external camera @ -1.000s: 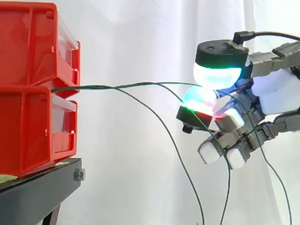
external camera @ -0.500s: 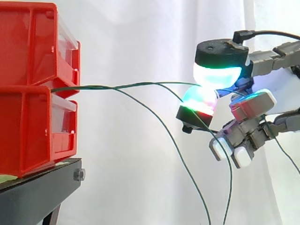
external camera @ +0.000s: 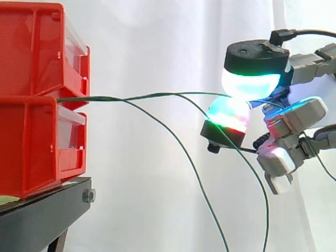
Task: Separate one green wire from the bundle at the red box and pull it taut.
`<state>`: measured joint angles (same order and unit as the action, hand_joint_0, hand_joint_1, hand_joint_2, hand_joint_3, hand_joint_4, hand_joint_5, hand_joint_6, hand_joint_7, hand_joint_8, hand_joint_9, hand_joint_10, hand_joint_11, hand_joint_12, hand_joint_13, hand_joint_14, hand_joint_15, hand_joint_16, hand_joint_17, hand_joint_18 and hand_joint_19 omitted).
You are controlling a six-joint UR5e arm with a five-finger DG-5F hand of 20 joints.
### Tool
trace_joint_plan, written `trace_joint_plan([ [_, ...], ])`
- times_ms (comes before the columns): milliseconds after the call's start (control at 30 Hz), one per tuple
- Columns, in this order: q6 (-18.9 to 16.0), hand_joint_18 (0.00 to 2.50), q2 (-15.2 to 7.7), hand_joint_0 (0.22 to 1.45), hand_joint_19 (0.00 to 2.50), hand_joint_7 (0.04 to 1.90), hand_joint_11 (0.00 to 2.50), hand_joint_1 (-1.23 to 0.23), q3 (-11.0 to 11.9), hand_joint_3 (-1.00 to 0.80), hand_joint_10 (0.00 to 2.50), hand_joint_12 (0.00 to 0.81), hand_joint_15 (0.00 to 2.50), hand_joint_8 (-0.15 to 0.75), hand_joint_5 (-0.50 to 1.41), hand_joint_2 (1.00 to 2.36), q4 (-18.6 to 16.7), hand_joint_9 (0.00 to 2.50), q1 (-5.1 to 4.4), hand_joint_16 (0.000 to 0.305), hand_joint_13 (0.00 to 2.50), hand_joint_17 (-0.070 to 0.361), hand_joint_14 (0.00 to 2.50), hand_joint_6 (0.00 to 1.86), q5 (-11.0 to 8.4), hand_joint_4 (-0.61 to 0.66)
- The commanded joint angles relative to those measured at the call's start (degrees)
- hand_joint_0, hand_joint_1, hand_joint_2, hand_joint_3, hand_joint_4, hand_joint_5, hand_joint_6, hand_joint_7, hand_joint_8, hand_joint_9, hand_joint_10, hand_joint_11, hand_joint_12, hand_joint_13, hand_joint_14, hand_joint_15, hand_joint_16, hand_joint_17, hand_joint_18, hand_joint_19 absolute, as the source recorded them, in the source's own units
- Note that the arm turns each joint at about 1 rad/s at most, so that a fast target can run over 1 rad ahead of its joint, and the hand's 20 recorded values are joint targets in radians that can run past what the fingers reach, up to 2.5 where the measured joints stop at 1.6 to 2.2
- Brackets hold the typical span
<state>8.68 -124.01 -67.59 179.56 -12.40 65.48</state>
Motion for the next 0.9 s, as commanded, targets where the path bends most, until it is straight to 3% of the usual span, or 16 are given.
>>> trace_joint_plan([
  [0,1.34,0.92,0.0,0.64,0.47,1.24,1.38,-0.79,0.0,-0.04,0.03,0.396,0.8,0.32,-0.11,1.02,0.0,1.45,-0.43,0.056,1.22,0.125,0.02,0.9,0.09,0.03],
  [567,2.04,1.04,0.0,0.65,0.68,1.22,1.61,-0.78,0.0,-0.07,0.01,0.388,1.55,0.3,-0.12,1.03,-0.09,1.45,-0.52,0.054,1.47,0.12,0.01,0.91,0.0,0.03],
  [867,2.04,1.06,0.0,0.65,0.7,1.22,1.63,-0.78,0.0,-0.07,0.01,0.374,1.64,0.301,-0.12,1.03,-0.09,1.44,-0.52,0.054,1.5,0.122,0.0,0.91,0.0,0.03],
])
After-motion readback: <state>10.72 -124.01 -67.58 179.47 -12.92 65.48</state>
